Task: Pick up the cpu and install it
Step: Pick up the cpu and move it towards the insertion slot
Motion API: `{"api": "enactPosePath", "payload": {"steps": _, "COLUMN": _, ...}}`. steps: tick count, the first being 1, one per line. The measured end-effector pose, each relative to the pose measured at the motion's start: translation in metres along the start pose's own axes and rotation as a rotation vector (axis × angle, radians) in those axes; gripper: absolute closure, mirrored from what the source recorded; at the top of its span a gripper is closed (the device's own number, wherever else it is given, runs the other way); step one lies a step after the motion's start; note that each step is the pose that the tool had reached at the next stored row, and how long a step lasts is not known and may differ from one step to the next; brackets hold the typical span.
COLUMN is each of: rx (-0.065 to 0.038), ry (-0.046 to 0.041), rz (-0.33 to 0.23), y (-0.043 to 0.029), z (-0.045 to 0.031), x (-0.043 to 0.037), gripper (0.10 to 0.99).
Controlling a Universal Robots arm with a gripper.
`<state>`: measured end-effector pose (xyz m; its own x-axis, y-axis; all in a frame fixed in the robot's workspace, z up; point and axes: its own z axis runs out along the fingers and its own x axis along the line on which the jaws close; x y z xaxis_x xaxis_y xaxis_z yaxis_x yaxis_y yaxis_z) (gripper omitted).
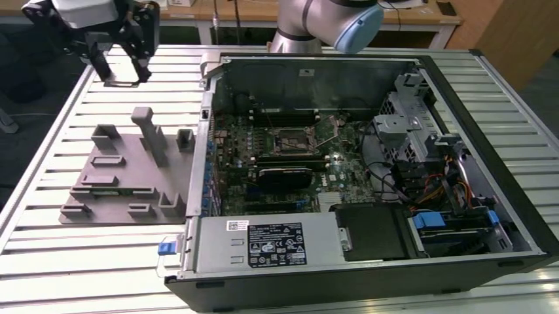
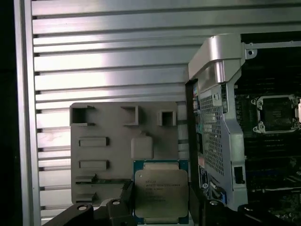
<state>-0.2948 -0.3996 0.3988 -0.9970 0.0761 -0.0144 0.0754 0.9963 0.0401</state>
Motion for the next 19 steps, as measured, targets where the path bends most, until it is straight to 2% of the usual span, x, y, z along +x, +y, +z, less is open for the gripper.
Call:
{"api": "enactPosePath", "payload": {"steps": 9, "rx": 0.0, "ry": 0.0039, "rz": 0.0, "y": 0.0031, "z": 0.0007, "x": -0.0406, "gripper": 0.541}}
{"api": "enactPosePath", "payload": {"steps": 10, "rx": 0.0, "ry": 0.0055, "rz": 0.0, "y": 0.0044, "z": 0.001, "x": -0.0589, "gripper": 0.541}}
{"api": "enactPosePath", "payload": {"steps": 11, "rx": 0.001, "ry": 0.0063, "rz": 0.0, "y": 0.005, "z": 0.0011, "x": -0.0662, "gripper": 0.541}}
{"api": "enactPosePath", "payload": {"steps": 19, "rx": 0.001, "ry": 0.0102, "rz": 0.0, "y": 0.0077, "z": 0.0018, "x": -0.1024, "gripper": 0.541}}
